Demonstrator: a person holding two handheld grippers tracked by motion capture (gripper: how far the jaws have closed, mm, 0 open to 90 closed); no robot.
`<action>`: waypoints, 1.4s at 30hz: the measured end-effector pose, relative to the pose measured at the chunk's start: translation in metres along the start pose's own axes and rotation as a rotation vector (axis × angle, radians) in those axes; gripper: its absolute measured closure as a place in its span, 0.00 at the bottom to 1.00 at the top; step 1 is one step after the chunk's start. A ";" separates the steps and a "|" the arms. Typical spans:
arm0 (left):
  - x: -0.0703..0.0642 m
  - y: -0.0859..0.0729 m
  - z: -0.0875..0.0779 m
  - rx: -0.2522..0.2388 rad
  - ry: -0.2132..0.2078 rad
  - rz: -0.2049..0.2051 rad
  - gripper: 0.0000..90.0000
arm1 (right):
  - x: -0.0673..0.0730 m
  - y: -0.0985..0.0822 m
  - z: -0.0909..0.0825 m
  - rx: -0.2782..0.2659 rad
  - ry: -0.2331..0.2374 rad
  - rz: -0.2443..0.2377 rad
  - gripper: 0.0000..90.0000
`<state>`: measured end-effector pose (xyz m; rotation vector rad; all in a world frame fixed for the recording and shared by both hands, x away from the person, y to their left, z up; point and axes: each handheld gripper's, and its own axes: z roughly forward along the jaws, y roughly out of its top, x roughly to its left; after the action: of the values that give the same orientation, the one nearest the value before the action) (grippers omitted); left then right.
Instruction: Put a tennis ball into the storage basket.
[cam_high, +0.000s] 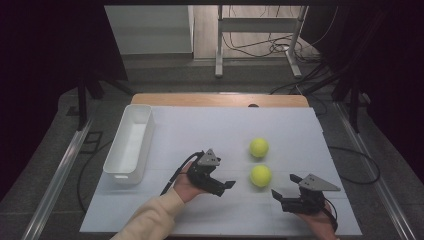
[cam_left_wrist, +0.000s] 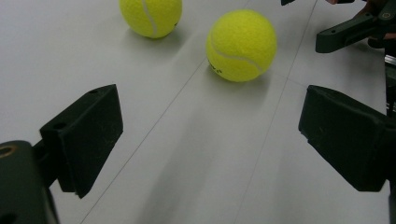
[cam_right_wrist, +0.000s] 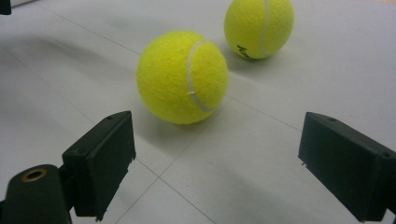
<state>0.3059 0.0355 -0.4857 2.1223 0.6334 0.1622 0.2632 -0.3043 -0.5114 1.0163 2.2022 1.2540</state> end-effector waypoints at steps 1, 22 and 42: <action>0.000 0.001 0.001 0.000 -0.002 0.001 0.08 | 0.000 0.000 0.000 0.000 0.000 0.000 0.13; -0.007 0.014 0.021 0.005 -0.041 0.015 0.08 | 0.000 0.000 0.000 0.000 -0.002 -0.002 0.13; -0.009 0.023 0.042 0.024 -0.070 0.027 0.08 | 0.000 0.000 -0.001 0.003 -0.006 0.002 0.13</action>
<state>0.3209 -0.0107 -0.4917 2.1509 0.5681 0.0946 0.2625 -0.3054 -0.5111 1.0219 2.1999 1.2470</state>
